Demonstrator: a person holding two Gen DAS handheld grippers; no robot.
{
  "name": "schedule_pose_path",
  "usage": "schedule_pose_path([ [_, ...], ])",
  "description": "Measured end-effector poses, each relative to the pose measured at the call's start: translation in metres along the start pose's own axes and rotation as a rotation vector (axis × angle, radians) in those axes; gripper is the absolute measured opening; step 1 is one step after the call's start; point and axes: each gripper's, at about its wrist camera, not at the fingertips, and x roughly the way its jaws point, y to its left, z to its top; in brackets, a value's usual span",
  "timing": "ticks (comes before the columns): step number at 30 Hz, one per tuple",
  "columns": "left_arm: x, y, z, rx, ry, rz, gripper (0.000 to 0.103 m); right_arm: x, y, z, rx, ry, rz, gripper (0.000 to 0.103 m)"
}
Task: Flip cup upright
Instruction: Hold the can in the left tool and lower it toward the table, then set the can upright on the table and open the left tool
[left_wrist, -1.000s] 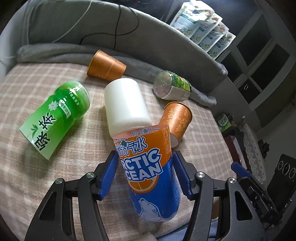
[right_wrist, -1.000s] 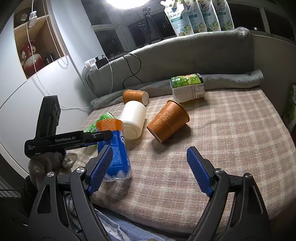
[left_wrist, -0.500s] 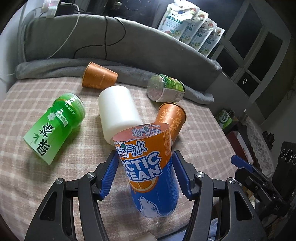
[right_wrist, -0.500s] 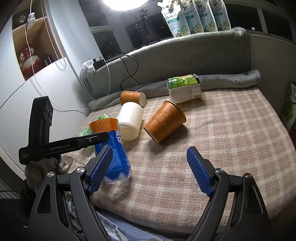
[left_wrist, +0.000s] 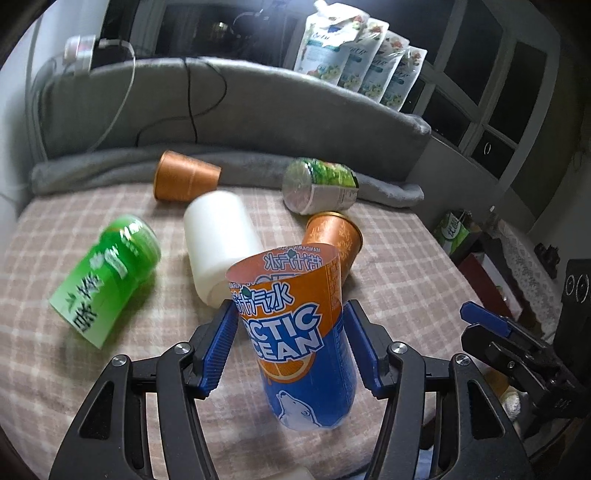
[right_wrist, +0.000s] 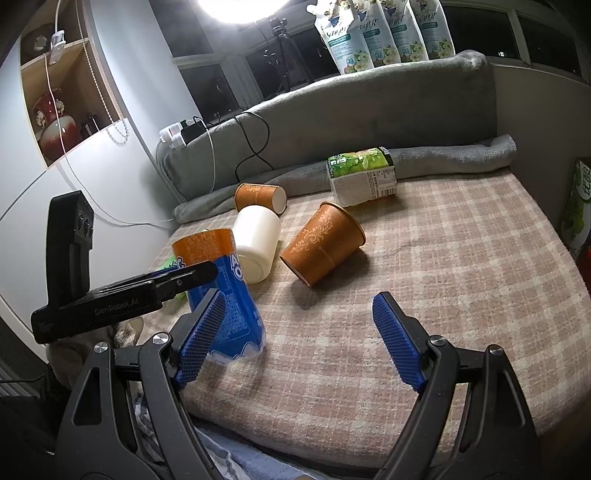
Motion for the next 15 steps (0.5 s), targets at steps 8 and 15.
schedule_pose_path([
  [8, 0.006, -0.027, -0.003, 0.171, -0.094, 0.115, 0.057, -0.001, -0.001, 0.000, 0.008, -0.001, -0.002, 0.085],
  [15, 0.009, -0.034, -0.002, 0.204, -0.089, 0.116, 0.057, -0.001, -0.005, 0.000, 0.021, -0.007, -0.004, 0.085],
])
